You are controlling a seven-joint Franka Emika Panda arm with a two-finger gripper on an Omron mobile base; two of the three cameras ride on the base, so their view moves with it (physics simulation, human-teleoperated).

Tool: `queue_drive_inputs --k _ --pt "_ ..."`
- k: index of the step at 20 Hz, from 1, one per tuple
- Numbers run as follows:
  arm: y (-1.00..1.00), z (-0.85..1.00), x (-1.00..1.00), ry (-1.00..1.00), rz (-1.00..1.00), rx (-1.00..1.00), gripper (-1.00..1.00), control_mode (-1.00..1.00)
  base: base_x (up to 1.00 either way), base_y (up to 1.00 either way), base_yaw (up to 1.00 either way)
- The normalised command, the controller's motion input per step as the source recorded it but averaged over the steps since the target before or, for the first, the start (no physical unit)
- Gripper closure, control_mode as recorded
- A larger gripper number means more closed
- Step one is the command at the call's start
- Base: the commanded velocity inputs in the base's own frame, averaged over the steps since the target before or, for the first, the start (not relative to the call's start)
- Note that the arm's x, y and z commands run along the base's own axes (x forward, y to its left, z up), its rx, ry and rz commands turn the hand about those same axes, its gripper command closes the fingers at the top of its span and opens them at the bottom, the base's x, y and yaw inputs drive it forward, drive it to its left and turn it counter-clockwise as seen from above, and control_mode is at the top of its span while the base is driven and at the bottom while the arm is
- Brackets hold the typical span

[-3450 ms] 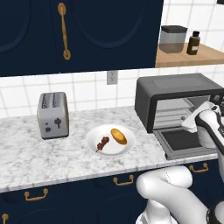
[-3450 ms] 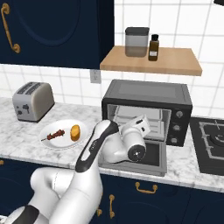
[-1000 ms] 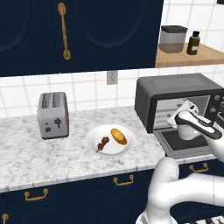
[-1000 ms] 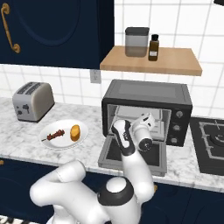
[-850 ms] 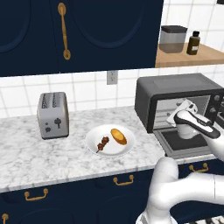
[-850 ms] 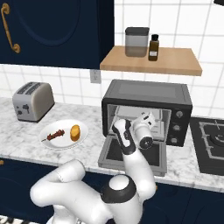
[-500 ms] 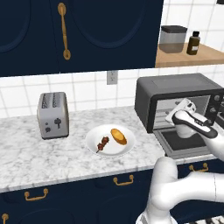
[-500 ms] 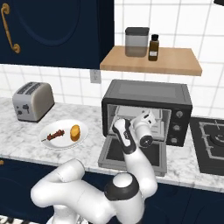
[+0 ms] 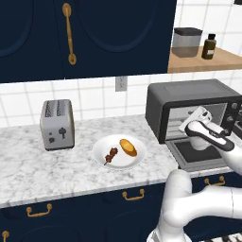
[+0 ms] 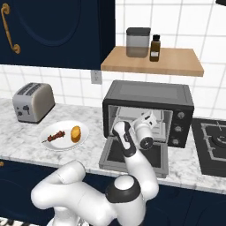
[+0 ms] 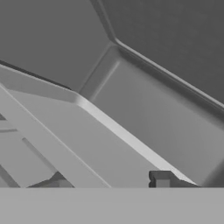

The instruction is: Pick up the kebab skewer and baguette bread, and place them inside the toaster oven. Close the toaster oven door and start by setting the timer.

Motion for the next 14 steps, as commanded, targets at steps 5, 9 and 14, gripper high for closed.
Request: queue_drive_inputs --k 5,9,14 --pt "-0.02 0.00 -0.06 0.00 0.04 0.00 1.00 -1.00 0.00 0.00 0.00" --pt "0.00 0.00 -0.41 0.00 0.08 0.00 1.00 -1.00 0.00 0.00 0.00" --pt "0.00 0.04 -0.50 0.05 0.06 0.00 1.00 -1.00 0.00 0.00 0.00"
